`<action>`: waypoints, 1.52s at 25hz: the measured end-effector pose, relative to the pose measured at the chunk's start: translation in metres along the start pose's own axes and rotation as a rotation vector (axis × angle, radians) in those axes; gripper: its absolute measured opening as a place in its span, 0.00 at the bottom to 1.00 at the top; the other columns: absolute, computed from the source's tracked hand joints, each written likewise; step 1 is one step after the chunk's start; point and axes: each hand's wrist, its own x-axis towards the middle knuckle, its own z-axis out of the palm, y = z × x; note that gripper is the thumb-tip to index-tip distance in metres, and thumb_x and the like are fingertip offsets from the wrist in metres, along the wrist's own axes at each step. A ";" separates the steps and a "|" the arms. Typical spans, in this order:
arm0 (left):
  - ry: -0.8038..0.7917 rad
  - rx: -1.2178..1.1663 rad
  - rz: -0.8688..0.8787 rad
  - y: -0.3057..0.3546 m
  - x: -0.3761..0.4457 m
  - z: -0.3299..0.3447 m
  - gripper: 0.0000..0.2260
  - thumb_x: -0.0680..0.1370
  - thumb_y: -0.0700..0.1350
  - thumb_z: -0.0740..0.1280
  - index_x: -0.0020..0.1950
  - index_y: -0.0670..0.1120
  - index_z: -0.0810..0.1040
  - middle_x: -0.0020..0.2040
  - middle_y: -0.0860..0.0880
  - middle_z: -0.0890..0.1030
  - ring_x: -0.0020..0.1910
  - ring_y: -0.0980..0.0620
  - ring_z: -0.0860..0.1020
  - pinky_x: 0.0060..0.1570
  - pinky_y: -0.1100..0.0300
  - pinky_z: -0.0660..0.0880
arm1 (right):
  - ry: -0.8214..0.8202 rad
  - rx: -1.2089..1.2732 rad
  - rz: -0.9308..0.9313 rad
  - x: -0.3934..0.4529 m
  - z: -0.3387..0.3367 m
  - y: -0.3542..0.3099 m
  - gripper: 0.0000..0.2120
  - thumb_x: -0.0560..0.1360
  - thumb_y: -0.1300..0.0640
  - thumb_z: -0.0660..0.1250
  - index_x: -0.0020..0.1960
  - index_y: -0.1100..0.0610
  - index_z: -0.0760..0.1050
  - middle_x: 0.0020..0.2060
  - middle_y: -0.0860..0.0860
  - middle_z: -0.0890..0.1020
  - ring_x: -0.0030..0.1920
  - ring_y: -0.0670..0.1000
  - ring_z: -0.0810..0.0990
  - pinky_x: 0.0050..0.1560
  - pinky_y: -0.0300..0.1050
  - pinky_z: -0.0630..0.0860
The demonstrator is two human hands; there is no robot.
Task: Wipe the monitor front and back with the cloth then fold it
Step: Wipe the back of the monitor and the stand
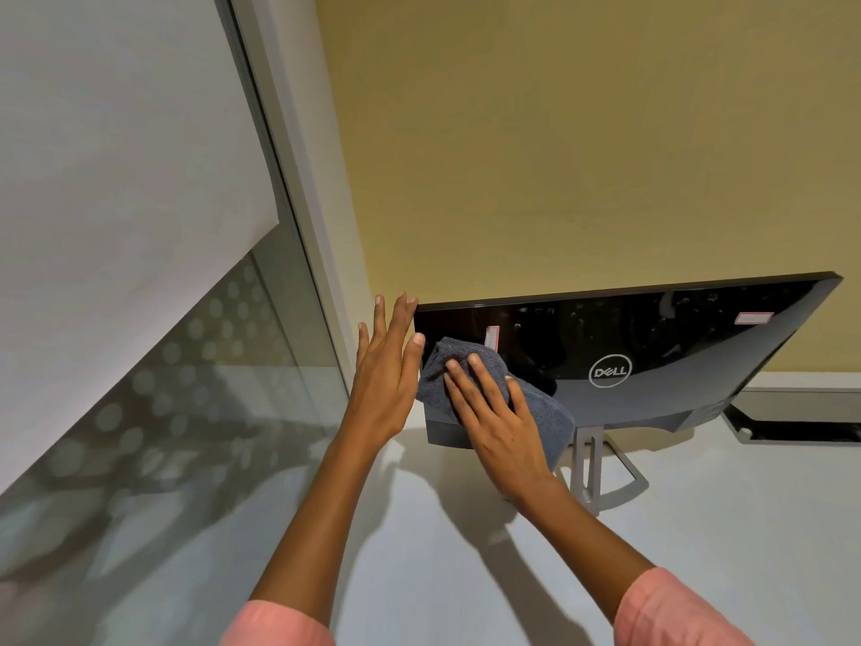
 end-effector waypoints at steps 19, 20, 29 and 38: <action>0.152 0.234 0.078 0.019 0.009 0.025 0.28 0.80 0.58 0.42 0.77 0.45 0.53 0.73 0.54 0.66 0.75 0.58 0.42 0.69 0.47 0.27 | -0.053 0.109 0.288 -0.004 -0.009 0.000 0.35 0.69 0.69 0.51 0.76 0.58 0.54 0.76 0.53 0.55 0.76 0.55 0.50 0.71 0.56 0.52; 0.160 0.239 0.075 0.020 0.010 0.025 0.29 0.80 0.58 0.42 0.77 0.45 0.54 0.73 0.53 0.66 0.75 0.59 0.42 0.69 0.47 0.27 | -0.062 0.108 0.265 -0.003 -0.008 -0.004 0.34 0.70 0.68 0.51 0.76 0.57 0.54 0.76 0.53 0.55 0.76 0.55 0.50 0.71 0.56 0.51; 0.131 0.245 0.078 0.030 0.013 0.030 0.29 0.80 0.59 0.42 0.77 0.46 0.50 0.72 0.53 0.67 0.75 0.59 0.39 0.68 0.46 0.26 | -0.022 0.098 0.318 0.027 -0.029 0.016 0.30 0.75 0.66 0.49 0.76 0.57 0.53 0.76 0.51 0.54 0.76 0.52 0.51 0.70 0.55 0.54; 0.141 0.262 0.145 0.055 0.024 0.063 0.34 0.79 0.63 0.40 0.76 0.41 0.53 0.72 0.49 0.68 0.76 0.57 0.46 0.71 0.52 0.29 | -0.093 0.064 0.389 -0.019 -0.017 0.043 0.36 0.68 0.71 0.51 0.76 0.59 0.53 0.77 0.54 0.51 0.75 0.56 0.52 0.68 0.55 0.57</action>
